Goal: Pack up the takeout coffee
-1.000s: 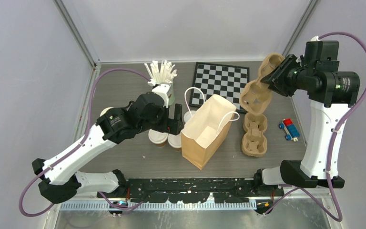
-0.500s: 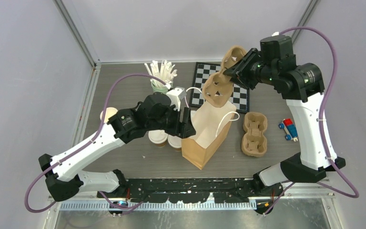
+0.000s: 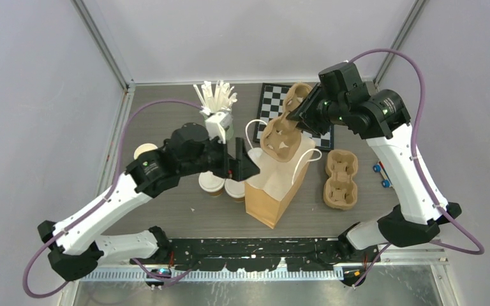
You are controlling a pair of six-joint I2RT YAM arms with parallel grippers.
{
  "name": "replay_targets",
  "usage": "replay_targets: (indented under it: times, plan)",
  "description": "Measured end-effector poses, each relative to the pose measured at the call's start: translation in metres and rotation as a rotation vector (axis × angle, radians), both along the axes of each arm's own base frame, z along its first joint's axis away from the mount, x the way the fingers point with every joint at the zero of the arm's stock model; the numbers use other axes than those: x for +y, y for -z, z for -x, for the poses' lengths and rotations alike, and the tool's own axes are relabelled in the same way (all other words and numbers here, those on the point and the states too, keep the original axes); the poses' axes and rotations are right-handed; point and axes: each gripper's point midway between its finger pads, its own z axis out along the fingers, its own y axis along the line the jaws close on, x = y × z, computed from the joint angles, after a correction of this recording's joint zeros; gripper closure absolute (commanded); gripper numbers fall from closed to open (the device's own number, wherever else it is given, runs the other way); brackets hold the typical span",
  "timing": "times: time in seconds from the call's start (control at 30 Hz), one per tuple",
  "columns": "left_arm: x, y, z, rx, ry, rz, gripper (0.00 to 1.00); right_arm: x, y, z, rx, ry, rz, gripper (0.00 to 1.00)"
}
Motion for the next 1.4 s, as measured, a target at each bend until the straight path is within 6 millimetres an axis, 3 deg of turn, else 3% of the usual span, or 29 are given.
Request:
replay_targets:
  times: [0.17,0.27,0.47,0.67,1.07,1.4]
  plan:
    - [0.048,-0.010,-0.031,0.015,-0.210,0.019,0.08,0.005,0.005,0.017,0.027,-0.035,0.021,0.65]
    - [0.062,-0.009,-0.044,0.019,-0.282,0.014,0.09,0.011,0.006,0.027,0.038,-0.052,0.021,0.65]
    - [0.055,-0.005,-0.053,0.064,-0.269,0.003,0.07,0.021,0.024,0.049,0.087,-0.093,0.048,0.65]
    - [0.049,-0.006,-0.062,0.095,-0.255,0.019,0.07,0.011,0.048,0.063,0.144,-0.086,0.093,0.65]
    - [0.010,-0.004,-0.077,0.238,-0.154,0.133,0.19,-0.006,0.054,0.072,0.145,-0.179,0.232,0.65]
    - [-0.013,-0.018,-0.076,0.257,-0.038,0.215,0.08,-0.017,0.045,0.064,0.097,-0.269,0.330,0.65]
